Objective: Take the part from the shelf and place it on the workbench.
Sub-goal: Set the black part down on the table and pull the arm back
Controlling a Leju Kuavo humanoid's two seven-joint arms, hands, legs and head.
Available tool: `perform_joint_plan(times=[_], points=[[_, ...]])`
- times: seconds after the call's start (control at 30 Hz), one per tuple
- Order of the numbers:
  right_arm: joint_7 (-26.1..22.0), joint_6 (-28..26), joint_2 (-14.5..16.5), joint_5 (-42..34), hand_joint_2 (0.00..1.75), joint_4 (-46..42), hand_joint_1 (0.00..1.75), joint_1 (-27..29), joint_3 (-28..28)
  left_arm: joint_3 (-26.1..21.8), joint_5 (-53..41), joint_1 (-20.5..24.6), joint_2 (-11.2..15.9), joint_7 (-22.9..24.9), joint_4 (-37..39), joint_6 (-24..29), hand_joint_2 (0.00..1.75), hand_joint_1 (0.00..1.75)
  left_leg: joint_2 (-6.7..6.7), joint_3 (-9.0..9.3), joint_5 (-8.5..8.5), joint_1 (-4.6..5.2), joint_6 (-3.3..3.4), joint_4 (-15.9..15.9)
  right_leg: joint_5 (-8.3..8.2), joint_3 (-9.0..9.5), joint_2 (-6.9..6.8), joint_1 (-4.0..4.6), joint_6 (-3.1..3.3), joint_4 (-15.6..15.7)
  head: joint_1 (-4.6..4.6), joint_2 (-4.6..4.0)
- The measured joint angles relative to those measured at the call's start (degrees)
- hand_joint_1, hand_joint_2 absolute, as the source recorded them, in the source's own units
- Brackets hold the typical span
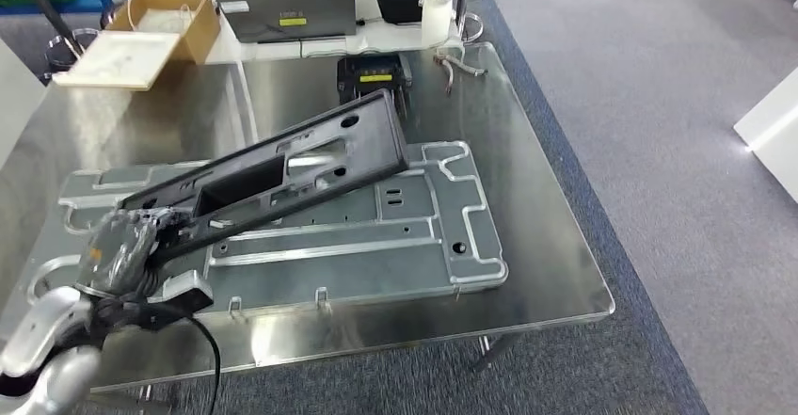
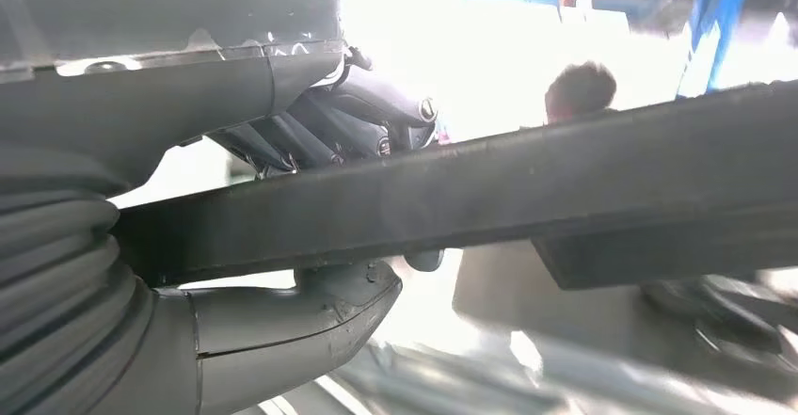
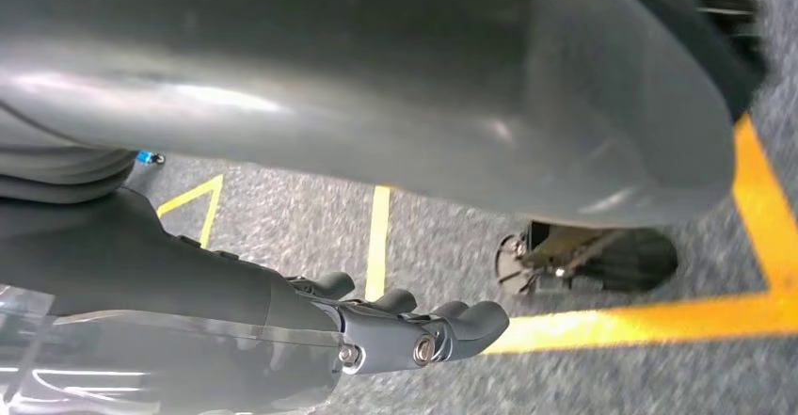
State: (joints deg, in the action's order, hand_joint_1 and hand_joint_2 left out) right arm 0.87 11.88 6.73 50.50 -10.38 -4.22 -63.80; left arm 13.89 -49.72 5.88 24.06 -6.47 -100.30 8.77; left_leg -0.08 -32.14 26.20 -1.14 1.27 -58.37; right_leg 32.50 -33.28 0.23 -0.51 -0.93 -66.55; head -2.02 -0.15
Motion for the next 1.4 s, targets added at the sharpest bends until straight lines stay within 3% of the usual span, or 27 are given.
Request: perform_joint_plan(times=[0.07, 0.1, 0.13, 0.2, 0.23, 0.3, 0.4, 0.43, 0.7, 0.87, 1.03, 1.23, 1.37, 1.4], points=[[-0.1, 0.4, 0.0, 0.4, 0.0, 0.0, 0.0, -0.1, 0.0, 0.2, 4.7, 1.6, -0.1, -1.7, 2.2, -3.5, 1.75, 1.75, -0.05, 0.36, 0.48, 0.2, 0.4, 0.0, 2.23, -5.02, 0.0, 0.0, -0.16, -6.4, -0.01, 0.0], [-0.2, 0.6, 0.0, 0.6, 0.0, 0.0, 0.0, -0.1, 0.0, 0.3, 6.4, 2.3, -0.2, -2.6, 3.6, -4.5, 1.75, 1.75, -0.08, 0.64, 0.78, 0.33, 0.49, 0.0, 2.07, -6.68, 0.0, 0.02, -0.14, -7.6, -0.01, 0.0], [-0.2, 0.7, 0.0, 0.8, 0.0, 0.0, 0.0, -0.1, 0.0, 0.4, 7.7, 3.1, -0.2, -3.5, 5.1, -5.1, 1.75, 1.75, -0.11, 1.03, 1.1, 0.47, 0.5, 0.0, 0.59, -7.32, 0.0, 0.11, 0.03, -6.8, -0.01, 0.0], [-0.3, 0.9, -0.2, 1.2, 0.0, 0.0, 0.0, 0.0, 0.1, 0.4, 8.9, 4.7, -0.3, -5.4, 8.0, -5.2, 1.75, 1.75, -0.15, 1.97, 1.8, 0.7, 0.41, 0.1, -5.09, -5.86, 0.0, 0.53, 0.93, 0.0, -0.01, 0.0], [-0.3, 1.0, -0.4, 1.4, 0.0, 0.0, 0.0, 0.0, 0.1, 0.5, 9.1, 5.7, -0.3, -6.3, 9.6, -4.9, 1.75, 1.75, -0.17, 2.39, 2.1, 0.83, 0.28, 0.1, -6.9, -4.78, -0.01, 0.81, 1.52, 3.3, -0.01, 0.0], [-0.3, 1.2, -0.7, 1.8, 0.0, 0.0, 0.0, -0.1, 0.2, 0.5, 9.3, 7.4, -0.3, -7.8, 12.9, -4.2, 1.75, 1.75, -0.21, 2.82, 2.51, 0.92, -0.23, 0.3, -7.74, -3.47, 0.1, 1.25, 2.52, 7.2, -0.01, 0.0], [-0.1, 1.2, -0.8, 2.0, 0.0, 0.0, 0.0, 0.0, 0.3, 0.6, 9.1, 9.0, -0.4, -8.8, 16.8, -3.5, 1.75, 1.75, -0.14, 3.06, 2.8, 1.02, -0.25, 0.2, -8.75, -2.64, 0.33, 1.15, 1.73, 8.2, -0.02, 0.0], [-0.1, 1.2, -0.8, 2.0, 0.0, 0.0, 0.0, 0.0, 0.3, 0.7, 9.1, 9.3, -0.4, -8.9, 17.7, -3.4, 1.75, 1.75, -0.1, 3.13, 2.91, 1.01, -0.14, 0.3, -8.95, -2.49, 0.38, 1.1, 1.38, 8.2, -0.03, 0.0], [0.0, 1.3, -0.8, 2.3, 0.0, 0.0, 0.0, 0.0, 0.6, 0.7, 7.8, 11.7, -0.4, -9.5, 22.4, -2.3, 1.75, 1.75, -0.06, 3.6, 2.91, 0.92, -0.56, 1.3, -8.45, -2.44, 0.4, 1.21, 2.09, 8.2, -0.02, 0.0], [-0.1, 1.5, -0.8, 3.4, 0.0, 0.0, 0.0, 0.0, 1.0, 1.7, 2.1, 14.7, 0.1, -11.4, 29.4, 3.5, 1.75, 1.75, -0.06, 3.48, 2.85, 0.92, -0.95, 1.3, -8.5, -2.43, 0.39, 1.21, 2.2, 8.1, -0.02, 0.0], [-0.3, 1.5, -0.8, 4.0, 0.0, 0.0, 0.0, 0.0, 1.7, 4.0, -2.3, 18.5, 0.7, -13.4, 38.2, 8.1, 1.75, 1.75, -0.07, 3.49, 2.76, 0.94, -1.08, 1.3, -8.58, -2.39, 0.37, 1.17, 2.28, 8.1, -0.02, 0.0], [-0.1, 1.5, -0.8, 4.5, 0.0, 0.0, 0.0, 0.0, 2.0, 9.0, -4.8, 20.1, 1.0, -14.8, 43.3, 7.4, 1.75, 1.75, -0.07, 3.54, 2.76, 1.0, -1.08, 1.3, -8.57, -2.35, 0.37, 1.09, 2.27, 8.1, -0.02, 0.0], [0.0, 1.7, -1.0, 4.8, 0.0, 0.0, 0.0, 0.0, 2.1, 13.1, -4.9, 21.3, 2.7, -15.9, 44.4, 4.8, 1.75, 0.0, -0.09, 3.58, 2.81, 1.05, -1.05, 1.3, -8.53, -2.28, 0.33, 1.0, 2.25, 8.1, -0.02, 0.0], [0.0, 1.9, -1.1, 4.8, 0.0, 0.0, 0.0, 0.0, 2.1, 13.9, -4.9, 21.3, 3.1, -15.9, 44.6, 4.5, 1.75, 0.0, -0.09, 3.6, 2.83, 1.06, -1.05, 1.3, -8.52, -2.27, 0.34, 1.0, 2.24, 8.1, -0.02, 0.0]])
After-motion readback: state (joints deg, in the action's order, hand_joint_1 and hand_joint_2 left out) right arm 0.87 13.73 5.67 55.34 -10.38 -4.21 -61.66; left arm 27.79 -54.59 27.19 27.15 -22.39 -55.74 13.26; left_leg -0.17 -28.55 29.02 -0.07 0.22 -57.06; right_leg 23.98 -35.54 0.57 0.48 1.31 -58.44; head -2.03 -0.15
